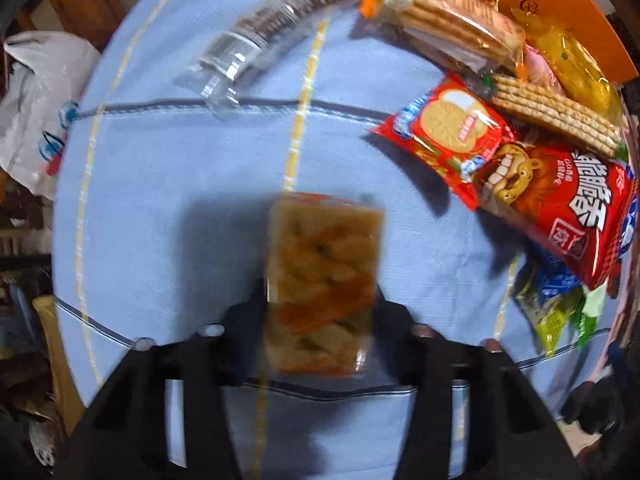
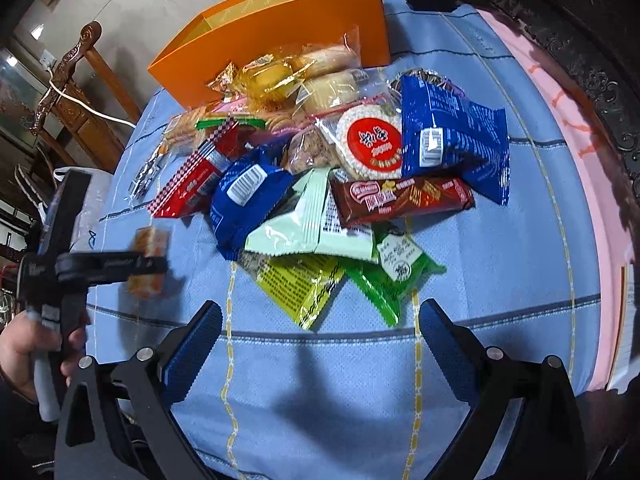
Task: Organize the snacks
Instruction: 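Grasp the clear pastry pack with the left gripper while the right grasps the red chip bag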
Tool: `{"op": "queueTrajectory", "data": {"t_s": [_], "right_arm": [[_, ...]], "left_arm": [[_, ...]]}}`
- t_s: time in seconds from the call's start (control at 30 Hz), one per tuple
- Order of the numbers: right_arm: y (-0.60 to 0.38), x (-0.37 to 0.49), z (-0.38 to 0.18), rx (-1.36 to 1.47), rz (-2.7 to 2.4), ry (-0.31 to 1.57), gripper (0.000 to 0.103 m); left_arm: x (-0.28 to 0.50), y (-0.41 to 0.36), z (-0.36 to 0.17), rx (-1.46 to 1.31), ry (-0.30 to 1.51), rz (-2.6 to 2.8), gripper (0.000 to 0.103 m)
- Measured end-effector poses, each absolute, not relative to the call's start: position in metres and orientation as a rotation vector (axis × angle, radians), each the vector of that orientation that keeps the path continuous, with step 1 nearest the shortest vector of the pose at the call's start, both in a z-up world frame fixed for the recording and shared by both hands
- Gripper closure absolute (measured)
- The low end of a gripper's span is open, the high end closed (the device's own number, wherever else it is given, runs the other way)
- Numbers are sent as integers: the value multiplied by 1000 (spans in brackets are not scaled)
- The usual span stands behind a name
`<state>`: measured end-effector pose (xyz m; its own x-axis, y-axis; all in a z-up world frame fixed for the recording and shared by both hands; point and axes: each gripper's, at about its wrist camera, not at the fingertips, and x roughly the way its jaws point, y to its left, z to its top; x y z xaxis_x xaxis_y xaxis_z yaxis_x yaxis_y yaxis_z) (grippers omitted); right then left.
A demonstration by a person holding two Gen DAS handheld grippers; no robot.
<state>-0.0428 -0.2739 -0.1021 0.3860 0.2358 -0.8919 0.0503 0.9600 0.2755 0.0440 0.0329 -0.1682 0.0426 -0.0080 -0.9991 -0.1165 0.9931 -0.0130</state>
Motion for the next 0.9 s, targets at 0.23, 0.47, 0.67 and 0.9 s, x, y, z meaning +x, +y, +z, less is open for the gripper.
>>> {"op": "queueTrajectory", "data": {"t_s": [0.23, 0.47, 0.67, 0.9], "right_arm": [[-239, -19, -80, 154, 199, 1074, 4], [-183, 28, -77, -75, 294, 992, 4], [-155, 56, -100, -214, 333, 1025, 4], [-145, 69, -116, -294, 386, 1046, 22]], "left_arm": [[37, 35, -152, -32, 1457, 33, 58], [44, 45, -159, -64, 1481, 62, 58], [44, 64, -165, -97, 1495, 73, 58], [45, 79, -161, -121, 1500, 80, 58]]}}
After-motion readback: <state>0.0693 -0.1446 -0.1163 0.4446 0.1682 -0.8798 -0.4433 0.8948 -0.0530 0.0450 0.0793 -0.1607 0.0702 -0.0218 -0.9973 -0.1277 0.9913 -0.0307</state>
